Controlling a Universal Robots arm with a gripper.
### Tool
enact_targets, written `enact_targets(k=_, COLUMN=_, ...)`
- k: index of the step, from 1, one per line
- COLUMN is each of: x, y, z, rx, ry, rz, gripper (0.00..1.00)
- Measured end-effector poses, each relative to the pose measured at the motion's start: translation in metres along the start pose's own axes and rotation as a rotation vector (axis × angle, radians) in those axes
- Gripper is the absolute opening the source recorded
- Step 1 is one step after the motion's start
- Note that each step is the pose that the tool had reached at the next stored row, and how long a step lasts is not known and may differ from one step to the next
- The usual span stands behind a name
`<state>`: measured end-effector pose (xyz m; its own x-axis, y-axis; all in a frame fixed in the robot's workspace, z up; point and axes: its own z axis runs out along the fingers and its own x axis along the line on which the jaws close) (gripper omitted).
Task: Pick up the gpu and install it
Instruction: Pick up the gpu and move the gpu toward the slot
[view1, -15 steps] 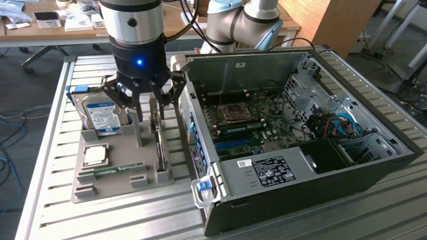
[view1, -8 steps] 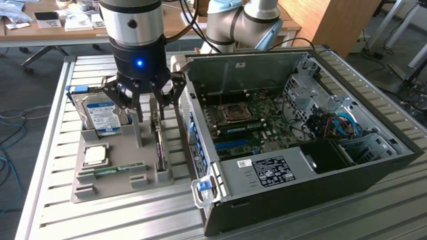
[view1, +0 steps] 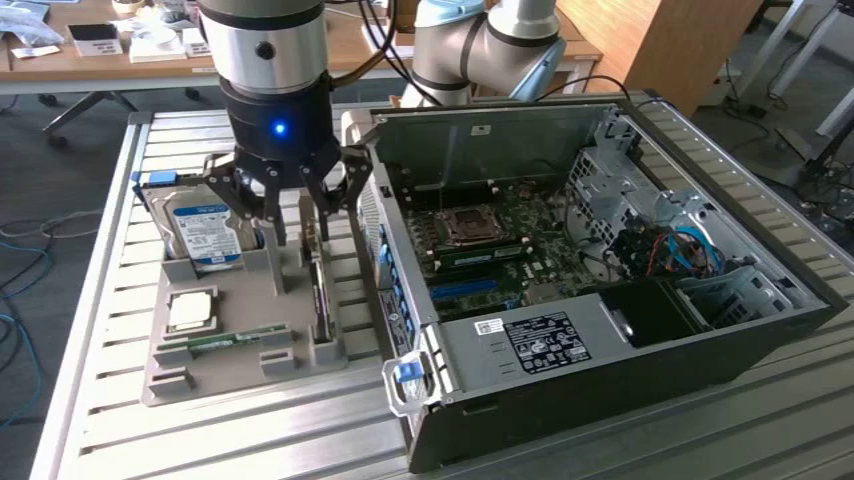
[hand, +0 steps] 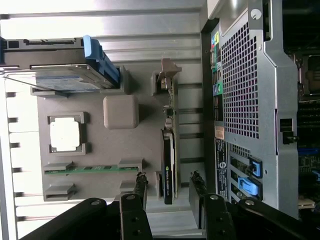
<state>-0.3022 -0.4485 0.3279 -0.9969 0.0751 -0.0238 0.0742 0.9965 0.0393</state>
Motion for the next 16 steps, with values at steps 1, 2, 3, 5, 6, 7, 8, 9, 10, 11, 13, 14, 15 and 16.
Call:
enact_targets(k=1, x=0.0000, y=0.0000, z=0.0009, rx=0.0001, ry=0.0001, rz=0.000, gripper=0.47)
enact_targets(k=2, x=0.0000, y=-0.0001, z=0.0019, rx=0.0001, ry=0.0001, rz=0.000, gripper=0.47)
enact_targets(k=3, x=0.0001, y=-0.0001, z=0.0029, rx=0.0000, ry=0.0000, rz=0.000, gripper=0.47)
enact_targets(k=5, x=0.0001, y=-0.0001, z=0.0037, rx=0.0003, ry=0.0002, rz=0.000, gripper=0.47)
enact_targets(k=6, x=0.0001, y=-0.0001, z=0.0037, rx=0.0003, ry=0.0003, rz=0.000, gripper=0.47)
enact_targets(k=7, x=0.0001, y=-0.0002, z=0.0037, rx=0.0003, ry=0.0003, rz=0.000, gripper=0.47)
enact_targets(k=8, x=0.0001, y=-0.0002, z=0.0039, rx=0.0001, ry=0.0001, rz=0.000, gripper=0.47)
enact_targets(k=9, x=0.0001, y=-0.0002, z=0.0042, rx=0.0001, ry=0.0001, rz=0.000, gripper=0.47)
enact_targets(k=10, x=0.0001, y=-0.0002, z=0.0042, rx=0.0001, ry=0.0001, rz=0.000, gripper=0.47)
enact_targets(k=11, x=0.0001, y=-0.0002, z=0.0042, rx=0.0002, ry=0.0002, rz=0.000, gripper=0.47)
enact_targets(k=13, x=0.0001, y=-0.0002, z=0.0043, rx=0.0001, ry=0.0001, rz=0.000, gripper=0.47)
enact_targets(k=14, x=0.0001, y=-0.0002, z=0.0043, rx=0.0001, ry=0.0001, rz=0.000, gripper=0.47)
enact_targets(k=15, x=0.0001, y=-0.0002, z=0.0043, rx=0.0001, ry=0.0001, rz=0.000, gripper=0.47)
enact_targets(k=16, x=0.0001, y=-0.0002, z=0.0045, rx=0.0000, ry=0.0001, rz=0.000, gripper=0.47)
